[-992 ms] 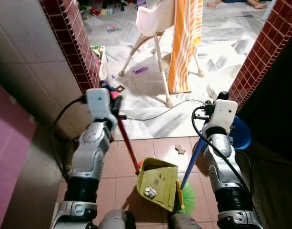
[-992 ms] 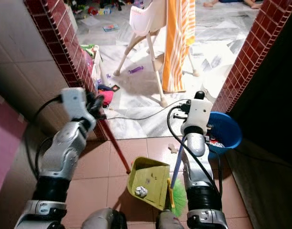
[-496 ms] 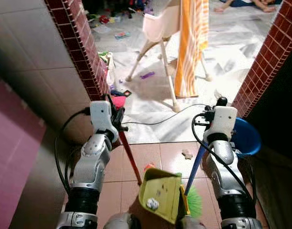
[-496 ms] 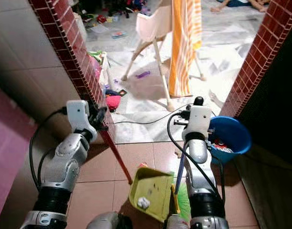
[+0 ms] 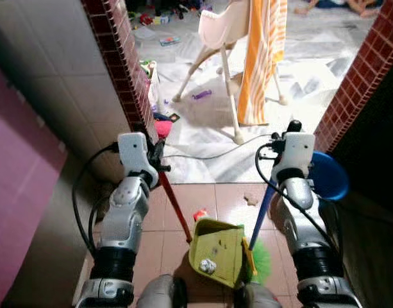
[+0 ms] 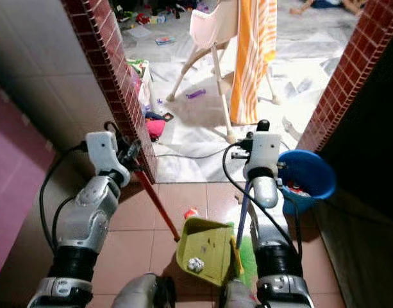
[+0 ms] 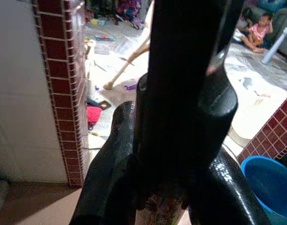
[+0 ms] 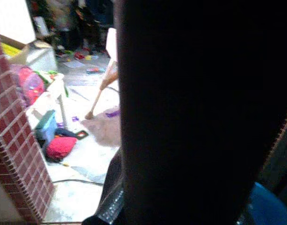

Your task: Sweep floor

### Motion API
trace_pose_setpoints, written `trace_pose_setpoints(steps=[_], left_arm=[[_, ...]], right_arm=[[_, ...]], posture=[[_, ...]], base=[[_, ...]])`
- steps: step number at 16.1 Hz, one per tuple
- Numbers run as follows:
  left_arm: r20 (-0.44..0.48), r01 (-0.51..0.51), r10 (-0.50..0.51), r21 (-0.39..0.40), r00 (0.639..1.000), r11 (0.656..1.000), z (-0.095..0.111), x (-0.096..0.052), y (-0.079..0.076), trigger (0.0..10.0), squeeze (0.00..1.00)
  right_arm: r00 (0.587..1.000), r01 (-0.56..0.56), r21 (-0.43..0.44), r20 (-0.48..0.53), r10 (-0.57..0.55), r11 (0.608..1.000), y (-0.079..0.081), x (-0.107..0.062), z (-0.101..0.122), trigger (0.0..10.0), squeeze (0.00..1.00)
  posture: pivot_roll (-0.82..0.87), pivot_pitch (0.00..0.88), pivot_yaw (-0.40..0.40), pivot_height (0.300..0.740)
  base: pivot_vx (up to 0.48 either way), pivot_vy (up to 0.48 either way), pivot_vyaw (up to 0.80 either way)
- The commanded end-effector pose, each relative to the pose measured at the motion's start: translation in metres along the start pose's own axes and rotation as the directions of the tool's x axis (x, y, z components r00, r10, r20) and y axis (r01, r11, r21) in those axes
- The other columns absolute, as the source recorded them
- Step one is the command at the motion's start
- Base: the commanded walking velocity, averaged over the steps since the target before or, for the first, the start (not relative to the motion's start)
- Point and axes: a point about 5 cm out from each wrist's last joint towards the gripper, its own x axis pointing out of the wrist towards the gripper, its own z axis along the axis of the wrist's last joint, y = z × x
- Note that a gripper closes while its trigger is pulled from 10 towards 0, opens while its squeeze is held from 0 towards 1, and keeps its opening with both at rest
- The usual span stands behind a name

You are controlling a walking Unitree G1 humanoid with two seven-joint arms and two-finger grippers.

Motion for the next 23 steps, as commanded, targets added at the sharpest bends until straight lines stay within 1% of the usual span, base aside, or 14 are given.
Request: trace_pose_setpoints(steps=[1, 4, 6, 8, 9, 11, 13, 16, 18, 19, 20, 21, 22, 23], left_arm=[[0.017, 0.031, -0.03, -0.058, 0.999, 0.998, 0.001, 0.002, -0.012, 10.0, 0.0], [0.031, 0.037, -0.035, -0.056, 0.999, 0.998, 0.004, 0.006, -0.013, 10.0, 0.0], [0.044, 0.038, -0.036, -0.053, 0.998, 0.998, 0.007, 0.008, -0.012, 10.0, 0.0], [0.098, 0.011, -0.008, -0.034, 0.995, 0.999, 0.015, 0.007, -0.006, 10.0, 0.0], [0.111, 0.004, 0.002, -0.051, 0.994, 0.999, 0.019, 0.007, -0.004, 10.0, 0.0], [0.166, -0.038, 0.055, -0.104, 0.985, 0.994, 0.032, 0.01, 0.008, 10.0, 0.0], [0.183, -0.061, 0.082, -0.116, 0.98, 0.991, 0.038, 0.012, 0.015, 10.0, 0.0], [0.203, -0.058, 0.086, -0.136, 0.975, 0.989, 0.044, 0.014, 0.017, 10.0, 0.0], [0.223, -0.055, 0.088, -0.151, 0.971, 0.987, 0.05, 0.015, 0.017, 10.0, 0.0], [0.232, -0.062, 0.112, -0.21, 0.966, 0.976, 0.058, 0.016, 0.017, 10.0, 0.0], [0.264, -0.059, 0.122, -0.234, 0.957, 0.97, 0.071, 0.017, 0.017, 10.0, 0.0], [0.279, -0.058, 0.125, -0.236, 0.952, 0.97, 0.076, 0.018, 0.017, 10.0, 0.0], [0.312, -0.059, 0.138, -0.252, 0.94, 0.966, 0.089, 0.018, 0.018, 10.0, 0.0], [0.327, -0.059, 0.145, -0.258, 0.934, 0.964, 0.095, 0.018, 0.018, 10.0, 0.0]], right_arm=[[1.0, -0.024, 0.04, 0.002, 0.024, 0.999, 0.007, 0.005, 0.003, 10.0, 0.0], [0.999, -0.03, 0.044, 0.015, 0.029, 0.999, 0.012, 0.012, 0.007, 10.0, 0.0], [0.999, -0.034, 0.046, 0.023, 0.033, 0.998, 0.014, 0.014, 0.009, 10.0, 0.0], [1.0, -0.015, 0.048, 0.024, 0.014, 0.999, 0.009, 0.013, 0.007, 10.0, 0.0], [1.0, -0.008, 0.047, 0.023, 0.007, 0.999, 0.007, 0.012, 0.006, 10.0, 0.0], [1.0, 0.009, 0.029, 0.006, -0.01, 1.0, -0.002, 0.006, -0.002, 10.0, 0.0], [1.0, 0.026, 0.017, -0.013, -0.026, 1.0, -0.009, 0.001, -0.008, 10.0, 0.0], [0.999, 0.031, 0.015, -0.014, -0.031, 0.999, -0.012, 0.0, -0.009, 10.0, 0.0], [1.0, 0.026, 0.015, -0.01, -0.025, 1.0, -0.01, 0.002, -0.008, 10.0, 0.0], [1.0, 0.018, 0.011, -0.011, -0.018, 1.0, -0.009, 0.003, -0.008, 10.0, 0.0], [1.0, 0.011, 0.009, -0.012, -0.011, 1.0, -0.007, 0.004, -0.008, 10.0, 0.0], [1.0, 0.009, 0.009, -0.013, -0.009, 1.0, -0.007, 0.004, -0.008, 10.0, 0.0], [1.0, 0.001, 0.007, -0.016, -0.001, 1.0, -0.006, 0.005, -0.009, 10.0, 0.0], [1.0, -0.002, 0.005, -0.018, 0.002, 1.0, -0.005, 0.005, -0.009, 10.0, 0.0]], posture=[[-0.11, 0.0, 0.076, 0.74], [-0.11, 0.0, 0.075, 0.74], [-0.1, 0.0, 0.075, 0.74], [-0.1, 0.0, 0.084, 0.74], [-0.11, 0.0, 0.085, 0.74], [-0.11, 0.0, 0.084, 0.74], [-0.12, 0.0, 0.085, 0.74], [-0.12, 0.0, 0.086, 0.74], [-0.12, 0.0, 0.083, 0.74], [-0.11, 0.0, 0.077, 0.74], [-0.11, 0.0, 0.071, 0.74], [-0.1, 0.0, 0.069, 0.74], [-0.1, 0.0, 0.067, 0.74], [-0.1, 0.0, 0.066, 0.74]], base=[[-0.262, 0.0, 0.0], [-0.249, 0.0, 0.0], [0.0, 0.0, 0.0], [0.0, 0.0, -0.4], [0.0, 0.0, -0.8], [0.0, 0.0, -0.8], [0.0, 0.0, -0.63], [0.0, 0.0, -0.69], [0.0, 0.0, -0.6], [0.0, 0.0, 0.0], [0.0, 0.0, 0.0], [0.0, 0.0, 0.0], [0.0, 0.0, 0.0], [0.244, 0.0, 0.0]])
